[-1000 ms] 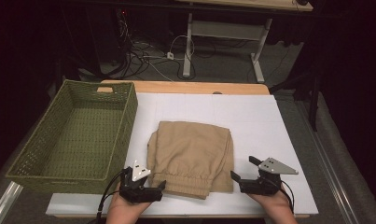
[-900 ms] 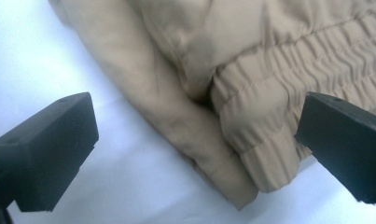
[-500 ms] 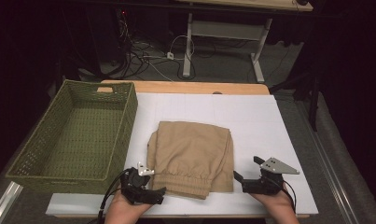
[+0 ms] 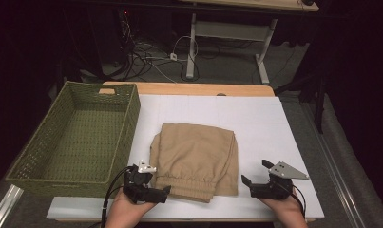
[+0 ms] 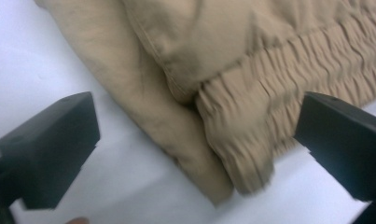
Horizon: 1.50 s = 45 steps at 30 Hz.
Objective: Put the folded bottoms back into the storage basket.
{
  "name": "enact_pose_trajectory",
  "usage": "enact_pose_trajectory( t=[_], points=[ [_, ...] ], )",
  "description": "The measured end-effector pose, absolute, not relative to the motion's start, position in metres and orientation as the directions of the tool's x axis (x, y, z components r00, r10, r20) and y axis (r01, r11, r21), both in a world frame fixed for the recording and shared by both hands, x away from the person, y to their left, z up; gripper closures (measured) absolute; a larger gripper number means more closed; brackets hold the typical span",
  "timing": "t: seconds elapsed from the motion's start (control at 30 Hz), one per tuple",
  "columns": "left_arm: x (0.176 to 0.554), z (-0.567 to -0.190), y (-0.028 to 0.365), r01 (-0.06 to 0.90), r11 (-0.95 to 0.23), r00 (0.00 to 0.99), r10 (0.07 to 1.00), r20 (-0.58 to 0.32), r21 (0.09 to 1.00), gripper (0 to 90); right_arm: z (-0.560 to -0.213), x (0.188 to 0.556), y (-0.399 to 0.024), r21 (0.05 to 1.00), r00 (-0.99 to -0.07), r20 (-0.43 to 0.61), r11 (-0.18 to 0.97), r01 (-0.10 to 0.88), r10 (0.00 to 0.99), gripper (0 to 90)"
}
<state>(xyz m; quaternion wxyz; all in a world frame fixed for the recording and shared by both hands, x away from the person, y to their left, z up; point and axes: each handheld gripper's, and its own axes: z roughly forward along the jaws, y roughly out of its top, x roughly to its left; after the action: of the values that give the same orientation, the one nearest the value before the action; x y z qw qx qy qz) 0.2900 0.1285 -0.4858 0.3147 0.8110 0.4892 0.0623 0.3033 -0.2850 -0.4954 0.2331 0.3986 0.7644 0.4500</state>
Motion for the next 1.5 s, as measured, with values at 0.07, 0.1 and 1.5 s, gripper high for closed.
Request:
enact_pose_trajectory(
  t=[0.07, 0.1, 1.5],
  points=[
    [0.292, -0.488, 0.129, 0.765, -0.319, 0.503, 0.838, -0.210, 0.559, 8.3, -0.495, 0.301, -0.287, 0.876, -0.570, 0.002, 0.274, 0.398, 0.821, 3.1],
    [0.293, -0.491, 0.131, 0.773, -0.314, 0.495, 0.842, -0.215, 0.551, 12.5, -0.495, 0.299, -0.289, 0.875, -0.569, -0.002, 0.276, 0.396, 0.822, 3.1],
    [0.296, -0.496, 0.118, 0.737, -0.363, 0.536, 0.828, -0.167, 0.570, 28.8, -0.500, 0.301, -0.277, 0.865, -0.570, 0.009, 0.280, 0.417, 0.821, 5.6]
  ],
)
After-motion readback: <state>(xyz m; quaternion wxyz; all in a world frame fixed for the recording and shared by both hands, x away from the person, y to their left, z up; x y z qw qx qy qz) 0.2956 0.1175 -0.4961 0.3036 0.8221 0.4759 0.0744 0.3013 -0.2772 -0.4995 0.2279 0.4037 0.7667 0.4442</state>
